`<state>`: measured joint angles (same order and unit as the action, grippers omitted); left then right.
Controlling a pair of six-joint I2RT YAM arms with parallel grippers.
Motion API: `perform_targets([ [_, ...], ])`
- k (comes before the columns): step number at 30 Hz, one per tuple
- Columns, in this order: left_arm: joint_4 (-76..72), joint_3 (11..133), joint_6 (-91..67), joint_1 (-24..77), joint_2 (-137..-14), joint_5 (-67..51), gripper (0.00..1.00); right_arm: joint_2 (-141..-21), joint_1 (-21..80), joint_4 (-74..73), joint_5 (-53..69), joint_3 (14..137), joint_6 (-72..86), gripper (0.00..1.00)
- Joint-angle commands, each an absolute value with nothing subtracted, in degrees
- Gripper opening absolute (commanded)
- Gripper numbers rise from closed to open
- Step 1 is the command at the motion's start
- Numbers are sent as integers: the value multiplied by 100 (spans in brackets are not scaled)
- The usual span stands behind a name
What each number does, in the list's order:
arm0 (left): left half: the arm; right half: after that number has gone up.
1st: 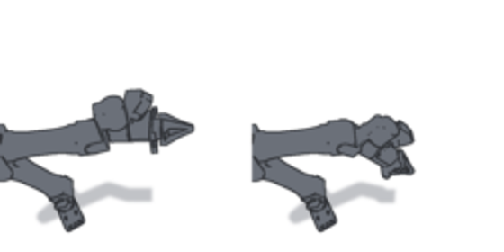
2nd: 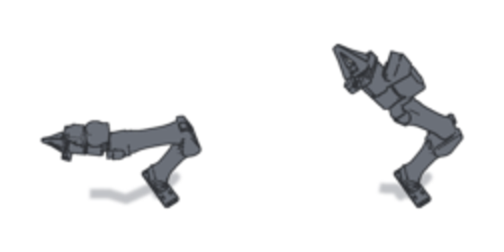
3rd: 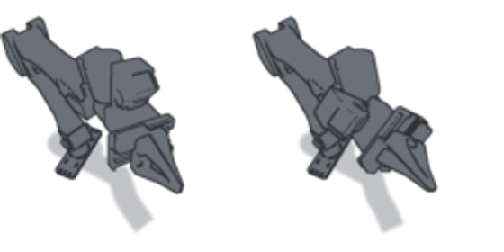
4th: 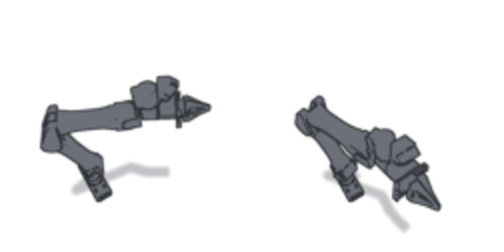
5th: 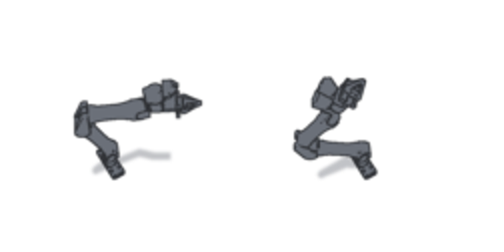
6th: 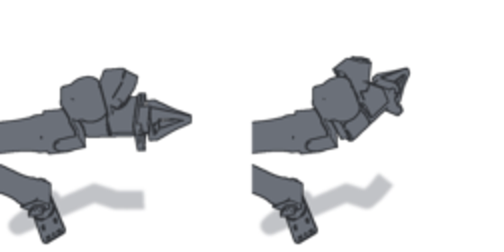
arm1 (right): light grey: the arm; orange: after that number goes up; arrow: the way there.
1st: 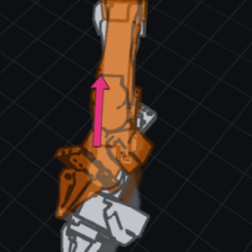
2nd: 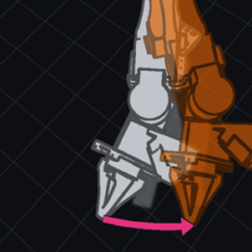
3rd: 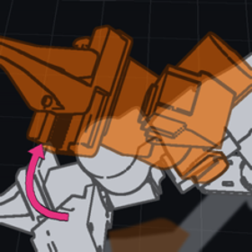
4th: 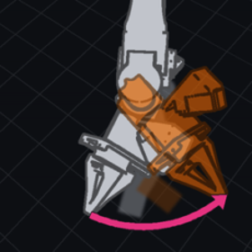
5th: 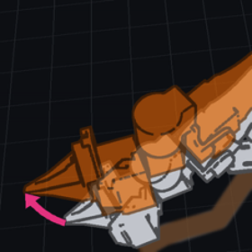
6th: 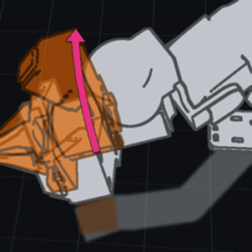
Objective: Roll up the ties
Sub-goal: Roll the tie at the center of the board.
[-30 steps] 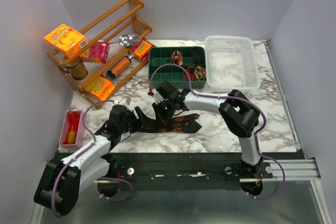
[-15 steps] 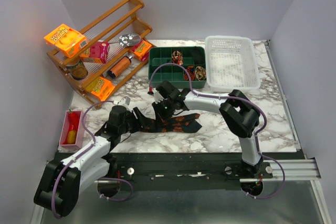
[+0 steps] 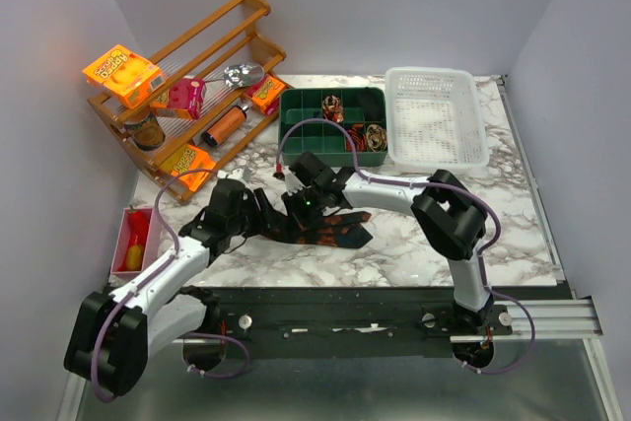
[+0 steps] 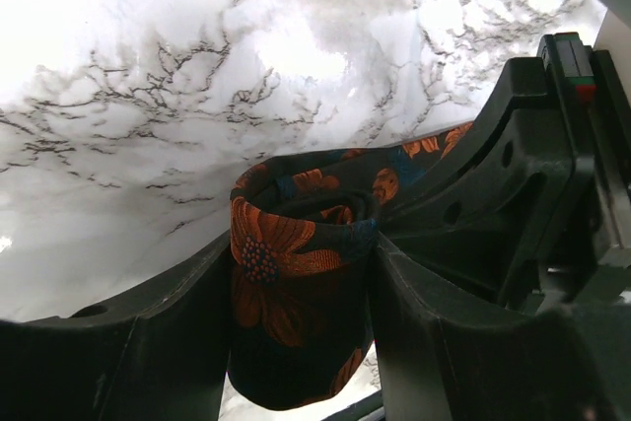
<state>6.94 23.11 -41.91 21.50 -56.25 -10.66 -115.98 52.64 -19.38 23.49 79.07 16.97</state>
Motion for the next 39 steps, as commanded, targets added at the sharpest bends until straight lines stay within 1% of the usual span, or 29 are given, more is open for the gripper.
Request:
perform_targets([
  [1,1476,2715,-3929,2452,-5783,-396,60,-11891,5344,-1916,2461,8218,1828,2],
  [7,2003,3137,-3981,3049,-6257,508,60,-12129,5344,-1951,2417,8499,1942,2],
  [10,2109,3269,-4017,3199,-6433,746,60,-12164,5344,-1995,2356,8543,1969,2],
  [14,2285,3410,-3999,3226,-6504,992,60,-11936,5344,-2030,2128,8403,1934,2],
  [22,3075,3805,-3797,3243,-6609,1546,61,-11067,5247,-2276,1670,8130,1811,2],
  [26,3462,4112,-3727,3296,-6802,1880,61,-10820,5142,-2417,1477,8016,1723,2],
  [39,4516,4877,-4007,3981,-7908,3031,62,-10564,4580,-2487,1239,7348,1635,2],
])
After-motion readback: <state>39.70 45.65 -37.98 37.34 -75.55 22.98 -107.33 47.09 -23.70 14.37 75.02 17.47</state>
